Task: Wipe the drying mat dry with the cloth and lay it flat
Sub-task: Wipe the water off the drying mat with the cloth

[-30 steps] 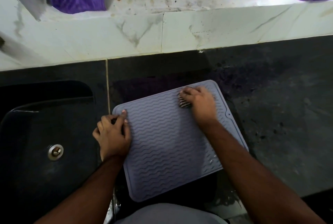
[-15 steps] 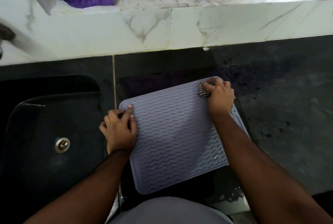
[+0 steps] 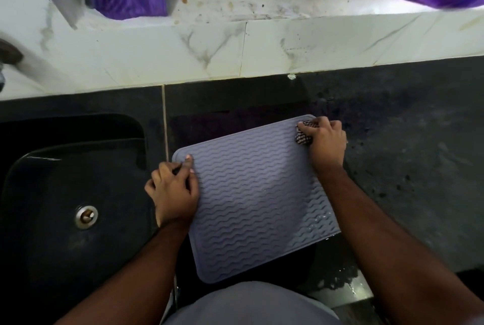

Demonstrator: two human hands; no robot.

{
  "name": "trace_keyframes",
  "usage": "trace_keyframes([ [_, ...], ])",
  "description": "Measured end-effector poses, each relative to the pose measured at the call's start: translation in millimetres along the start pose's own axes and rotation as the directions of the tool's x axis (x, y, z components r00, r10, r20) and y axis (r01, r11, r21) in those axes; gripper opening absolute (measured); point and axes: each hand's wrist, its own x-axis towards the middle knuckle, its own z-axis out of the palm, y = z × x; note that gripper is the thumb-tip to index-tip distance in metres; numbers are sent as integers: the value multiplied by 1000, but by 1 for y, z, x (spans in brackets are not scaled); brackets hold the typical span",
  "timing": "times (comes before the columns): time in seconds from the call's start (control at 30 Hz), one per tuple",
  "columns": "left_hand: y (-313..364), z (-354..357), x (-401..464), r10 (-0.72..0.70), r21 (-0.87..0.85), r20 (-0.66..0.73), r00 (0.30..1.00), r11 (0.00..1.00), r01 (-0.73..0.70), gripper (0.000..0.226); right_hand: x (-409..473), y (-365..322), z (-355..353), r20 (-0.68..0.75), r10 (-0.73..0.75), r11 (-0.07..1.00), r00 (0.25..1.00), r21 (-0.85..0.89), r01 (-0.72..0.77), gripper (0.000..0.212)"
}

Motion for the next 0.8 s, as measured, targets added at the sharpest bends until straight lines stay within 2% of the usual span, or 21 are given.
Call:
trace_keyframes([
  [0.07, 1, 0, -1, 1, -11, -3, 1000, 1000, -1, 43, -6, -10, -1, 24, 48, 998, 999, -34, -47, 41],
  [0.2, 0, 1, -1, 5, -22, -5, 1000, 1000, -5, 43, -33, -20, 6, 65, -117, 988, 991, -95, 123, 48],
  [0.27, 0, 1, -1, 2, -19, -13, 1000, 1000, -2, 43, -22, -15, 1, 57, -65, 990, 996, -124, 72, 47],
  [0.33, 0, 1, 0, 1, -35, -16, 1000, 999, -1, 43, -5, -16, -6, 55, 50, 987, 997, -154, -41, 47],
  [0.4, 0, 0, 0, 0, -41, -13, 1000, 999, 0, 44, 5, -26, -11, 47, 135, 984, 990, -126, -128, 45],
  [0.43, 1, 0, 0, -1, -38, -13, 1000, 999, 0, 44, 3, -34, -12, 38, 115, 990, 993, -92, -111, 45],
  [0.53, 0, 0, 1, -3, -31, -15, 1000, 1000, 3, 44, -23, -44, -2, 76, -121, 989, 990, -74, 126, 51],
  [0.6, 0, 1, -1, -1, -35, -15, 1000, 999, 1, 44, -21, -31, 1, 85, -157, 983, 984, -82, 164, 51],
  [0.7, 0, 1, 0, -2, -28, -23, 1000, 1000, 2, 44, -2, -11, 0, 32, -34, 993, 999, -115, 37, 44],
  [0.8, 0, -1, -2, -1, -23, -22, 1000, 1000, 1, 45, 12, -16, -6, 59, 102, 987, 993, -130, -94, 43],
])
